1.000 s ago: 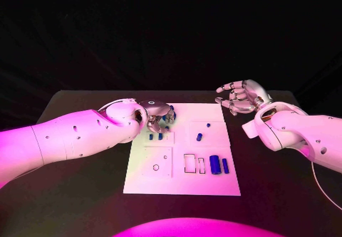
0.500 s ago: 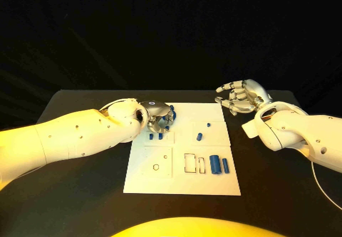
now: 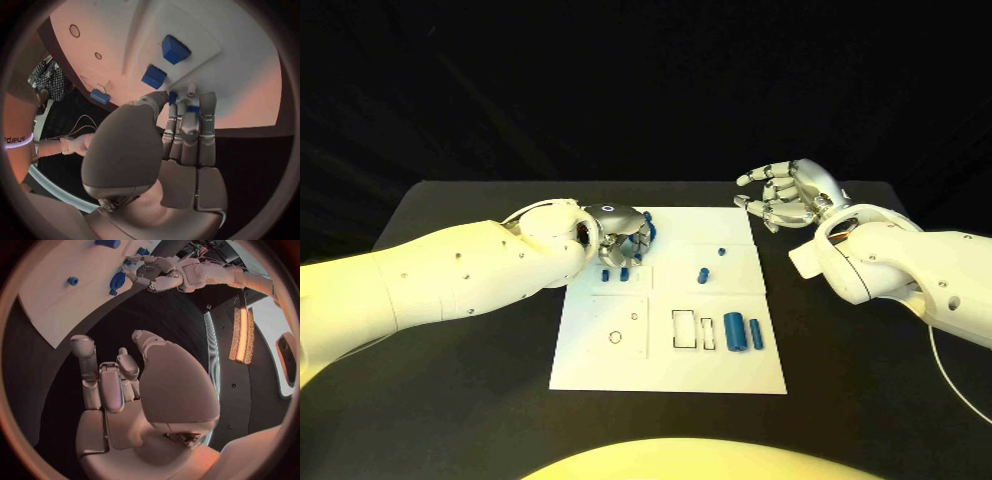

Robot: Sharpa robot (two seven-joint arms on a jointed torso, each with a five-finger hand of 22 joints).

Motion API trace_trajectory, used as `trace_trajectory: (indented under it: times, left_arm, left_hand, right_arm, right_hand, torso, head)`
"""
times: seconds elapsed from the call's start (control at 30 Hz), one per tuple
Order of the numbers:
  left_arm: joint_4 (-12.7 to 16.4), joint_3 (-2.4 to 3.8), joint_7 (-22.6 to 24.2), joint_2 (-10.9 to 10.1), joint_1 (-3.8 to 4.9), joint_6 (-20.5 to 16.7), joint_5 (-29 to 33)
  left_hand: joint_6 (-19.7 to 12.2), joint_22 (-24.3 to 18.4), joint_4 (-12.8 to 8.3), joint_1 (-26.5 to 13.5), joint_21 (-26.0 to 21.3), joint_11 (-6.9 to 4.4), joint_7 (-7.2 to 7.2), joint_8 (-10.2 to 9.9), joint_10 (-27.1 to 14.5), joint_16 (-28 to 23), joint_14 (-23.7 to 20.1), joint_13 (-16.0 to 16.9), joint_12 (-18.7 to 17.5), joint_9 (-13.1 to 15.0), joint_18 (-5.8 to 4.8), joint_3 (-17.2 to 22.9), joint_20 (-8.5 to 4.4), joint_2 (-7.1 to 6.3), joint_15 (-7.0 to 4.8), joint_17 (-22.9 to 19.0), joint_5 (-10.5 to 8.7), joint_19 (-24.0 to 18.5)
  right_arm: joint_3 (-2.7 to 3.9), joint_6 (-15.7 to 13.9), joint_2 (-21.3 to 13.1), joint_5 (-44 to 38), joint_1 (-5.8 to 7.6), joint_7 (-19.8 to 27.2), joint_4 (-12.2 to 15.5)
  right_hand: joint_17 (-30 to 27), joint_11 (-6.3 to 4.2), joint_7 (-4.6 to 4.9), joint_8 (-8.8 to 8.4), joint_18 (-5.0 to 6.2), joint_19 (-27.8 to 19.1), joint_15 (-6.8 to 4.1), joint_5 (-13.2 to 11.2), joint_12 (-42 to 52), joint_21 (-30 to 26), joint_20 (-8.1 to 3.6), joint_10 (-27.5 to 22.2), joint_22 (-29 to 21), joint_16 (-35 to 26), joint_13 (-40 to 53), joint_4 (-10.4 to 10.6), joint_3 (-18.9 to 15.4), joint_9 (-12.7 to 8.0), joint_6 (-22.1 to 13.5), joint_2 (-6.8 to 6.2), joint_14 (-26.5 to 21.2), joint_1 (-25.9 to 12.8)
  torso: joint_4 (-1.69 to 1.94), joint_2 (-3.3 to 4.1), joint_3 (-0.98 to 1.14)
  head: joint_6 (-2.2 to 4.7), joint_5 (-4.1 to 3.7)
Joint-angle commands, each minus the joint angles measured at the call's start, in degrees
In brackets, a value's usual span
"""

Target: Assemble the parts on the task board

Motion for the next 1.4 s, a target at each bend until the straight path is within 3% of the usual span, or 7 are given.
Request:
trace_trajectory:
  times: [0.03, 0.47, 0.77, 0.97, 1.2, 1.3, 1.4]
  left_arm:
    - [-0.21, 0.01, 0.27, 0.21, -0.1, 0.88, 0.11]
    - [-0.61, 0.01, 0.61, 0.54, -0.29, 0.84, 0.36]
    - [-0.81, 0.01, 1.23, 0.65, -0.43, 0.17, 0.81]
    - [-0.79, 0.02, 1.86, 0.54, -0.51, -1.67, 1.44]
    - [-0.61, 0.06, 2.27, 0.16, -0.63, -3.99, 2.32]
    - [-0.26, 0.24, 2.32, -0.17, -0.69, -4.75, 2.99]
    - [0.7, 0.82, 2.15, -0.84, -0.79, -4.75, 3.67]
  left_hand:
    - [0.72, 0.7, -0.07, 0.69, 0.85, -0.07, 0.04, -0.41, 0.75, 0.5, 0.54, -0.2, 0.22, -0.2, -0.58, 0.67, -0.09, 0.06, -0.13, 0.26, 0.15, 0.53]
    - [1.6, 3.15, -0.62, 1.3, 3.03, -0.41, 0.04, -1.0, 1.93, 1.88, 1.47, -0.91, -0.44, -0.74, -0.92, 2.05, -0.35, 0.12, -0.38, 1.19, 0.05, 1.38]
    - [3.87, 6.42, -1.53, 1.48, 5.84, -1.27, -0.52, -1.07, 4.38, 3.59, 3.07, -1.77, -1.56, -0.87, -1.39, 3.32, -0.92, 0.51, -1.07, 2.57, -0.13, 2.74]
    - [6.36, 9.74, -3.06, 1.73, 8.64, -2.15, -0.94, -1.19, 7.48, 5.28, 5.03, -2.44, -3.17, -0.76, -1.93, 4.71, -1.65, 1.27, -1.87, 4.47, -0.36, 4.47]
    - [7.39, 11.93, -4.24, 1.37, 10.46, -2.07, -0.55, -1.83, 9.46, 6.32, 6.43, -2.89, -5.02, -0.76, -2.34, 5.78, -1.85, 1.43, -1.93, 5.77, -0.5, 5.68]
    - [7.54, 12.47, -4.44, 1.22, 10.89, -2.06, -0.53, -2.0, 9.78, 6.51, 6.7, -2.99, -5.48, -0.77, -2.44, 5.96, -1.84, 1.38, -1.93, 6.03, -0.49, 6.02]
    - [7.6, 12.62, -4.56, 0.96, 11.05, -1.98, -0.48, -2.22, 9.96, 6.59, 6.84, -3.08, -5.98, -0.79, -2.46, 6.11, -1.81, 1.29, -1.92, 6.06, -0.46, 6.1]
  right_arm:
    - [0.03, 0.05, 0.01, -0.21, -0.02, 0.64, 0.1]
    - [0.03, 0.09, -0.01, -0.23, -0.02, 0.62, 0.14]
    - [0.03, 0.14, -0.03, -0.24, -0.02, 0.59, 0.16]
    - [0.03, 0.25, -0.03, -0.24, -0.02, 0.5, 0.13]
    - [0.03, 0.33, -0.03, -0.26, -0.02, 0.44, 0.11]
    - [0.03, 0.35, -0.04, -0.27, -0.02, 0.45, 0.11]
    - [0.03, 0.32, -0.04, -0.27, -0.02, 0.5, 0.1]
  right_hand:
    - [0.07, -0.08, 0.08, 0.46, 0.8, -0.25, -0.26, 0.32, -0.19, -0.39, -0.17, -0.25, -0.01, -0.31, 0.01, -0.05, 0.4, 0.08, -0.35, -0.04, 1.13, 0.08]
    - [0.07, -0.08, 0.08, 0.46, 0.8, -0.25, -0.26, 0.32, -0.19, -0.39, -0.17, -0.25, -0.01, -0.31, 0.01, -0.05, 0.4, 0.08, -0.35, -0.04, 1.13, 0.08]
    - [0.16, -0.09, 0.07, 0.54, 0.8, -0.2, -0.27, 0.33, -0.11, -0.4, -0.18, -0.14, 0.01, -0.27, 0.08, -0.05, 0.47, 0.1, -0.33, -0.04, 1.17, 0.06]
    - [0.16, -0.09, 0.07, 0.54, 0.8, -0.2, -0.27, 0.33, -0.11, -0.4, -0.18, -0.14, 0.01, -0.27, 0.08, -0.05, 0.47, 0.1, -0.33, -0.04, 1.17, 0.06]
    - [0.16, -0.09, 0.07, 0.54, 0.8, -0.2, -0.27, 0.33, -0.11, -0.4, -0.18, -0.14, 0.01, -0.27, 0.08, -0.05, 0.47, 0.1, -0.33, -0.04, 1.17, 0.06]
    - [0.16, -0.09, 0.07, 0.54, 0.8, -0.2, -0.27, 0.33, -0.11, -0.4, -0.18, -0.14, 0.01, -0.27, 0.08, -0.05, 0.47, 0.1, -0.33, -0.04, 1.17, 0.06]
    - [0.16, -0.09, 0.07, 0.54, 0.8, -0.2, -0.27, 0.33, -0.11, -0.4, -0.18, -0.14, 0.01, -0.27, 0.08, -0.05, 0.47, 0.1, -0.33, -0.04, 1.17, 0.06]
  torso:
    - [-0.01, -0.02, 0.01]
    - [-0.01, -0.02, 0.0]
    - [-0.01, -0.04, 0.0]
    - [-0.02, -0.03, -0.01]
    - [-0.02, -0.02, -0.04]
    - [-0.02, 0.0, -0.05]
    - [0.0, -0.02, -0.06]
  head:
    - [-0.02, -0.01]
    - [-0.11, -0.12]
    - [-0.17, -0.18]
    - [-0.18, -0.18]
    - [-0.12, -0.26]
    - [-0.02, -0.35]
    - [0.08, -0.4]
